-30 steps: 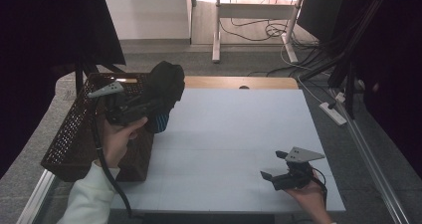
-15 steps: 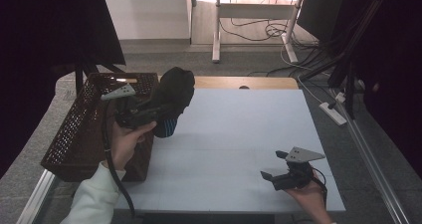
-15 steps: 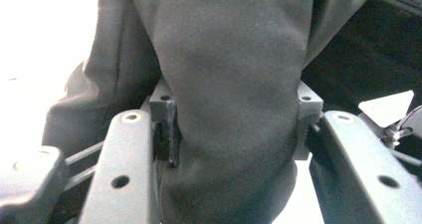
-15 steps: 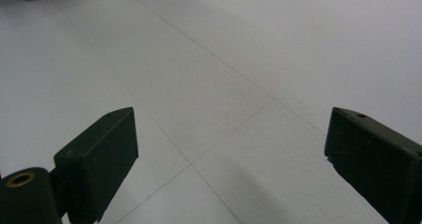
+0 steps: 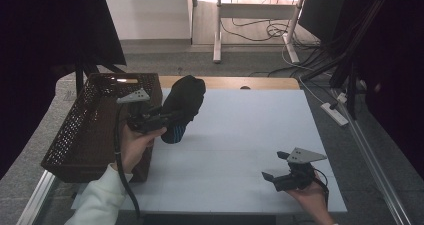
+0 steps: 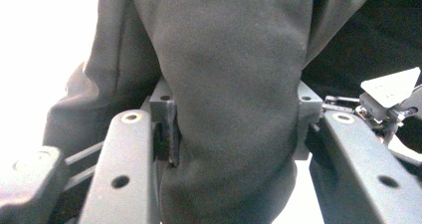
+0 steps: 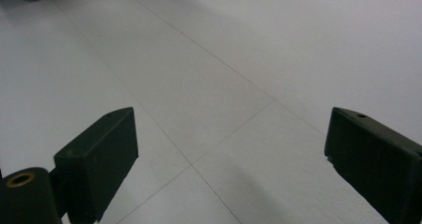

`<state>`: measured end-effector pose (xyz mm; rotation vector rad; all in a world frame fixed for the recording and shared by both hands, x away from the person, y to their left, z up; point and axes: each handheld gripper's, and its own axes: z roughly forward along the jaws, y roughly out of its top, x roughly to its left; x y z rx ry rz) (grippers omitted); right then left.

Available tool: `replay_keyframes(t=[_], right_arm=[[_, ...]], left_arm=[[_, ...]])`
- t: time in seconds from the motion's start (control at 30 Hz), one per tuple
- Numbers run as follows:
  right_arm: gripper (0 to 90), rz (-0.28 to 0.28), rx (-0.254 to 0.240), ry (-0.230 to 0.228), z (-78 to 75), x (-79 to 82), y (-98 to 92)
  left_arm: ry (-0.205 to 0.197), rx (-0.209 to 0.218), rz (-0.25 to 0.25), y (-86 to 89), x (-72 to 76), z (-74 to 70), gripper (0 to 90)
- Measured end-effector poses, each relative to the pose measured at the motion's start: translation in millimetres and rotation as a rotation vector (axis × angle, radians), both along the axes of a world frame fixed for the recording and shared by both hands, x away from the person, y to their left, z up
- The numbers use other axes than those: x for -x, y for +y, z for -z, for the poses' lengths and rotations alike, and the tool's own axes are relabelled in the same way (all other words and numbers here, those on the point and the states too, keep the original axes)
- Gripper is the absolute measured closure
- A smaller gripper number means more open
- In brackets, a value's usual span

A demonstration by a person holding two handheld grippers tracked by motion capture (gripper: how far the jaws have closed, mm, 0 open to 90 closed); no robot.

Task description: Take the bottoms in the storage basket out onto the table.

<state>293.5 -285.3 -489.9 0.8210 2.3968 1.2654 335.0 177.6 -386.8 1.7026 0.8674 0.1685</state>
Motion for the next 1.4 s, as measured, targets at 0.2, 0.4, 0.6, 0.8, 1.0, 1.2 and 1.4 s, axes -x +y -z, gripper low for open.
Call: replay_keyframes(t=[0.2, 0.4, 0.6, 0.8, 1.0, 1.2, 1.4], right_arm=[[6.5, -0.001, 0.0, 0.001, 0.0, 0.1, 0.1], [6.5, -0.002, 0.0, 0.0, 0.0, 0.2, 0.1], [6.5, -0.004, 0.0, 0.0, -0.1, 0.4, 0.2], [6.5, -0.004, -0.001, 0.001, -0.1, 0.3, 0.2], [6.5, -0.005, -0.002, 0.001, -0.3, 0.4, 0.0], [6.5, -0.008, 0.0, 0.002, 0.1, 0.2, 0.5], [6.5, -0.005, -0.001, 0.003, 0.1, -0.1, 0.2]], left_arm=[[0.011, -0.012, 0.013, -7.4, -1.8, 4.8, 53.1], [0.022, -0.039, 0.035, -17.4, -3.3, 9.8, 53.1], [0.041, -0.07, 0.05, -27.8, -6.9, 18.5, 53.0], [0.054, -0.09, 0.062, -35.6, -9.3, 25.0, 53.1], [0.065, -0.103, 0.071, -41.8, -10.8, 29.8, 53.0], [0.068, -0.125, 0.083, -50.3, -10.0, 33.5, 52.8], [0.074, -0.141, 0.092, -59.5, -12.3, 38.4, 52.8]])
